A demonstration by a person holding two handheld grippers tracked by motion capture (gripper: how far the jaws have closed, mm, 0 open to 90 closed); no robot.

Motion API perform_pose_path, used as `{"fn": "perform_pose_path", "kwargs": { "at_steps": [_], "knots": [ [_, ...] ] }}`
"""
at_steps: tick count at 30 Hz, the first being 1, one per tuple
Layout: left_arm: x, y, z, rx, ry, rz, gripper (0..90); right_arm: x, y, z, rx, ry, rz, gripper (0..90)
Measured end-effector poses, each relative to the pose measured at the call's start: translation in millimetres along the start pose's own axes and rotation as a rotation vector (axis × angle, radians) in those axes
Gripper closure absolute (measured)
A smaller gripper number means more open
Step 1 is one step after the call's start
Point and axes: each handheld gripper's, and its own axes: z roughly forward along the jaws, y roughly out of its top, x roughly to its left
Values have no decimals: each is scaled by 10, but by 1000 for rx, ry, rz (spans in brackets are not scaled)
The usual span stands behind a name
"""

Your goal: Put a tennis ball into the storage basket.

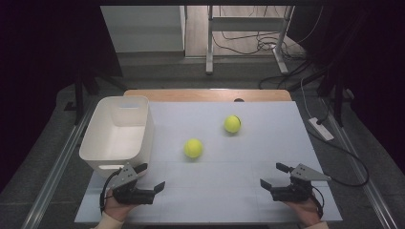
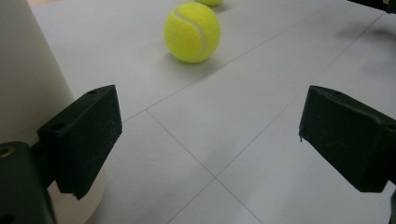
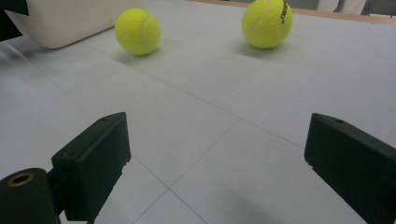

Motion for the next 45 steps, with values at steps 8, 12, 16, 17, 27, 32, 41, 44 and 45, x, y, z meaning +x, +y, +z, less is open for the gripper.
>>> {"fn": "perform_pose_path", "kwargs": {
  "at_steps": [8, 12, 16, 17, 27, 32, 41, 44, 45],
  "knots": [
    [-10, 2, 2, 6, 2, 0, 66, -7, 2, 9, 3, 3, 0, 70],
    [-27, 13, 3, 6, 0, 5, 66, 6, -4, 9, 7, 3, 2, 70],
    [-53, 27, 15, 11, -8, 5, 65, 29, 5, 10, 5, 2, -3, 70],
    [-55, 30, 17, 13, -9, 6, 65, 37, 7, 18, 9, 4, -1, 70],
    [-126, 135, 57, 29, -9, 3, 59, 16, 1, 16, 8, 5, 3, 70],
    [-170, 193, 78, 44, -3, 9, 57, 18, 7, 22, 7, 9, 2, 70],
    [-209, 296, 122, 63, -3, 10, 52, -3, 9, 35, 8, 8, 1, 70],
    [-217, 330, 162, 76, -13, 10, 48, -17, -1, 36, 11, 4, 10, 70],
    [-217, 341, 176, 79, -15, 10, 47, -20, -3, 35, 11, 3, 10, 70]
  ]
}}
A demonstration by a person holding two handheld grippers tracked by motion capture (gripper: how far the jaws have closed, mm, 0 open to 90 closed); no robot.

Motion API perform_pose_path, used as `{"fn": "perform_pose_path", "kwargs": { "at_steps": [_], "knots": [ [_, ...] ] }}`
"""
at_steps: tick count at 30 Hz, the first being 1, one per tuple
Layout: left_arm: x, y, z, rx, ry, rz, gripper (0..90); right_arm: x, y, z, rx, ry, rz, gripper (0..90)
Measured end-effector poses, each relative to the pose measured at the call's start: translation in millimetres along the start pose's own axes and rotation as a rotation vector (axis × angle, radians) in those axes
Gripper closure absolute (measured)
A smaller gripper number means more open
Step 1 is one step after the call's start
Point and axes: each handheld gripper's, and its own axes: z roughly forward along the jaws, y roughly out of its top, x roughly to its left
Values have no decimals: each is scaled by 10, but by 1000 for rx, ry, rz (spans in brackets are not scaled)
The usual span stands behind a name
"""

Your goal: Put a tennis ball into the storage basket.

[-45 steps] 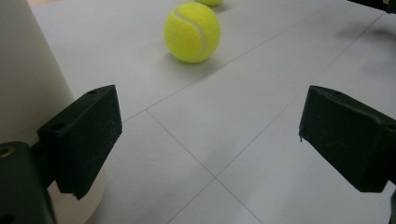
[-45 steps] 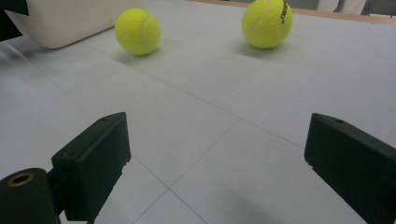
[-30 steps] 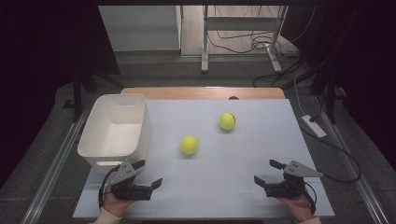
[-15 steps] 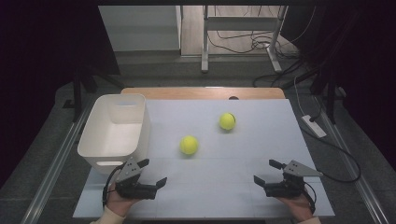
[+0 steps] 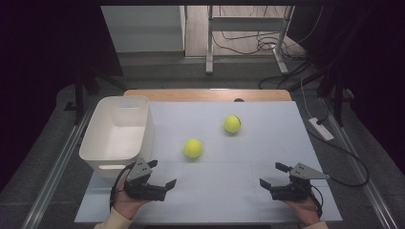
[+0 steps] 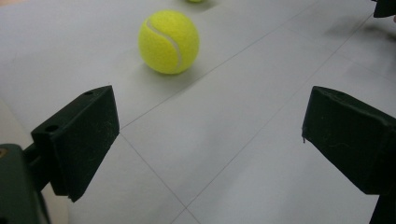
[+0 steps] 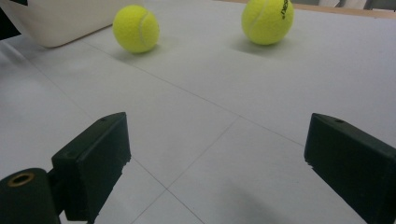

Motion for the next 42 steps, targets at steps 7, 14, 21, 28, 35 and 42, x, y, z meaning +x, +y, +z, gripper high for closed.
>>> {"fn": "perform_pose_path", "kwargs": {
  "at_steps": [7, 14, 21, 28, 35, 42],
  "knots": [
    [-23, 99, 37, 10, 1, 9, 42, -3, 3, 6, 0, -2, 1, 70],
    [-50, 190, 76, 15, -7, 18, 37, 1, 1, -2, -3, 4, -1, 70],
    [-50, 260, 132, 28, -11, 23, 34, -5, 1, 5, -2, 3, 3, 70],
    [-42, 336, 187, 35, -12, 30, 33, -1, -4, 0, 0, 6, 2, 70],
    [-19, 394, 245, 48, -22, 26, 33, 0, -6, 7, 1, 9, 0, 70],
    [-3, 475, 324, 61, -25, 26, 33, -14, 0, 22, 1, 8, -1, 70]
  ]
}}
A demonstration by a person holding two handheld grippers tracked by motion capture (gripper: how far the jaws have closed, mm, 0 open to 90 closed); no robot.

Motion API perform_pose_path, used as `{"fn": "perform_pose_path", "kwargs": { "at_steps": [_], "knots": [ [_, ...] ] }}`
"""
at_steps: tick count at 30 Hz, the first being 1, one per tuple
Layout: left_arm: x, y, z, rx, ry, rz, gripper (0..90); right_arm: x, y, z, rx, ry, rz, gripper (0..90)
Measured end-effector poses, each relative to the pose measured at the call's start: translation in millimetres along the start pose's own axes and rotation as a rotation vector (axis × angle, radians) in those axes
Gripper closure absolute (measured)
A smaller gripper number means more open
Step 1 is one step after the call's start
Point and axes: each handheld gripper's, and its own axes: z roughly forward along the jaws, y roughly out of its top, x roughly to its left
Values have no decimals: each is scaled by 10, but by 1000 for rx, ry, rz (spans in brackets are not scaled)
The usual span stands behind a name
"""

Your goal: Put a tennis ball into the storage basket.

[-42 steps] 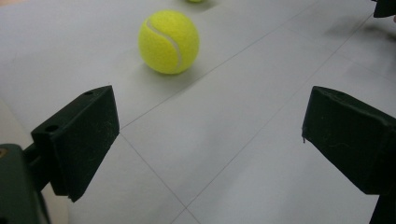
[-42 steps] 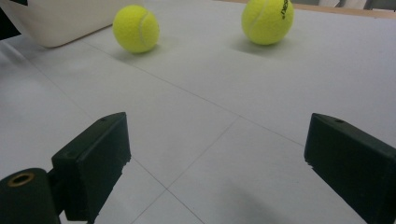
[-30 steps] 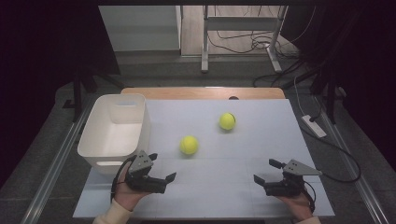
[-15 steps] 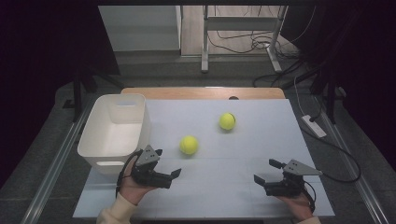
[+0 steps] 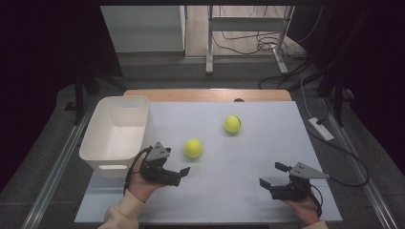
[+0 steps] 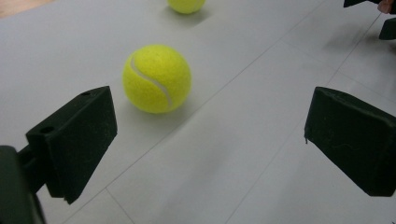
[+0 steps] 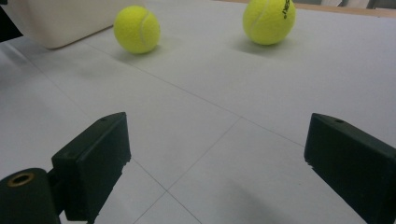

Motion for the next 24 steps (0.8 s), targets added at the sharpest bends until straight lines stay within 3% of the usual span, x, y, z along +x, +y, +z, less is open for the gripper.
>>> {"fn": "perform_pose_path", "kwargs": {
  "at_steps": [24],
  "knots": [
    [36, 304, 167, 49, -12, 29, 29, 7, -10, 4, 7, -5, -3, 72]
  ]
}}
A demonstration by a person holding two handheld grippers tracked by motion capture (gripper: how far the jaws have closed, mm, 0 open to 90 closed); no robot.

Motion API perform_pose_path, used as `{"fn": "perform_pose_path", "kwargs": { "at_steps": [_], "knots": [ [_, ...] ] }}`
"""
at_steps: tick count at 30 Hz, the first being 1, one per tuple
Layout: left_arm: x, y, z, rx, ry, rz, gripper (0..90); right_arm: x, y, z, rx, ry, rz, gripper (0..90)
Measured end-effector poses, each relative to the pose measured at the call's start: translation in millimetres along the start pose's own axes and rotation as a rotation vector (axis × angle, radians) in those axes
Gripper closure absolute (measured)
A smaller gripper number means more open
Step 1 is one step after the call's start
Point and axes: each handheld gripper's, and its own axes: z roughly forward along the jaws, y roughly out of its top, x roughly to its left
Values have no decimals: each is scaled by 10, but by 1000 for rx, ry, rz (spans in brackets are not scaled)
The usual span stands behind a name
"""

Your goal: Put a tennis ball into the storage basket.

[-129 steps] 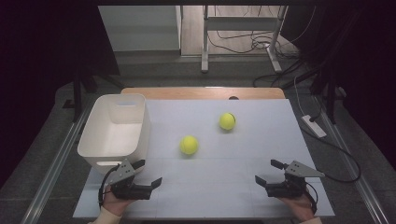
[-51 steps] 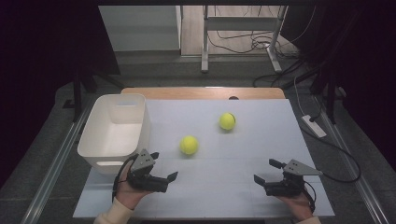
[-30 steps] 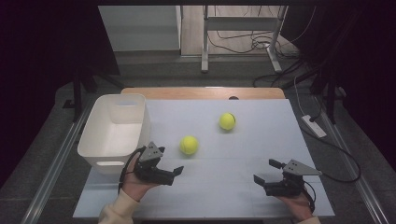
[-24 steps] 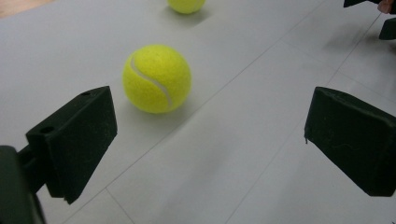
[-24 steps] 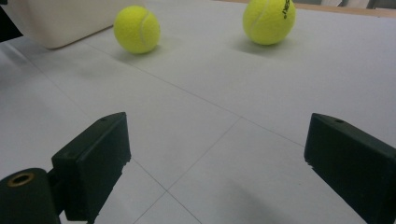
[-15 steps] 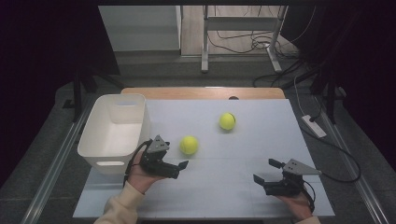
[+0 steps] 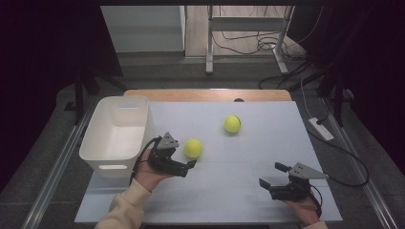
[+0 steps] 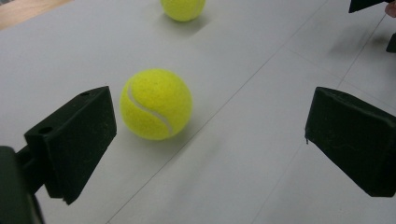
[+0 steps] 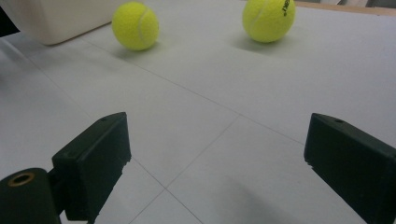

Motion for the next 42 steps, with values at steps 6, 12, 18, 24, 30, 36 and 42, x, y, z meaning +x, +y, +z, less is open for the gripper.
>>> {"fn": "perform_pose_path", "kwargs": {
  "at_steps": [6, 12, 18, 24, 30, 36, 42],
  "knots": [
    [36, 38, 52, 18, -6, -6, 27, 0, -1, -1, 0, 0, 0, 72],
    [64, 129, 99, 31, -1, -2, 27, 3, -1, -5, 2, -1, -3, 72],
    [100, 197, 165, 54, -2, -4, 24, 5, -4, -7, 2, 0, -5, 72],
    [128, 251, 228, 77, 1, -4, 22, -1, -1, -4, 1, 0, -3, 72],
    [177, 264, 287, 101, 3, -13, 21, -2, -1, 3, 4, -3, -8, 72],
    [217, 295, 357, 122, 10, -18, 21, -1, -2, -2, 2, 0, -5, 73],
    [264, 326, 432, 149, 16, -26, 20, -4, -4, -1, 3, 0, -6, 72]
  ]
}}
